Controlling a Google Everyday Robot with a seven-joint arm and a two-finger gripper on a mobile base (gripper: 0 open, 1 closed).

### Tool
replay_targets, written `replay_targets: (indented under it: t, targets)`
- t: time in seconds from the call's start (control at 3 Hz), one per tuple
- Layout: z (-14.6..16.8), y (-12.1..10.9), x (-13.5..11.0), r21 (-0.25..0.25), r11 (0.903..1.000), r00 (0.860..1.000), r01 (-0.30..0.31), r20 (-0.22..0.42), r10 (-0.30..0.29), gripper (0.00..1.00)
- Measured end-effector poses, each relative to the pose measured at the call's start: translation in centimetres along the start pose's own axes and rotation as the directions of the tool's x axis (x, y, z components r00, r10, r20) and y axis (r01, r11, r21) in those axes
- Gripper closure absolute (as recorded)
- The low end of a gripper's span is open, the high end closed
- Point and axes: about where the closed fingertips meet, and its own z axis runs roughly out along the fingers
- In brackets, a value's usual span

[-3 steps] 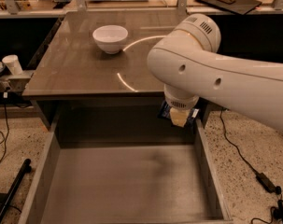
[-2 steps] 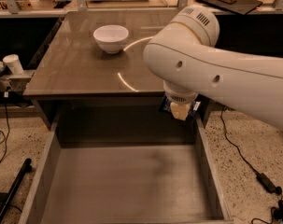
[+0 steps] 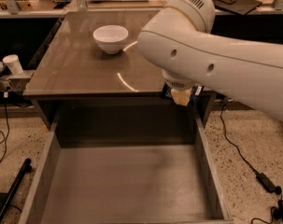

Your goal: Pick rxbar blueberry from top drawer and place on counter

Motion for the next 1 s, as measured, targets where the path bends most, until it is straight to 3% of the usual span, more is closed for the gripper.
replay_targets:
  t: [1.0]
  targets:
    - [1.1,-3.5,-1.9,0.061,0.9981,1.000,0.014,-0.015,-0.013,1.00]
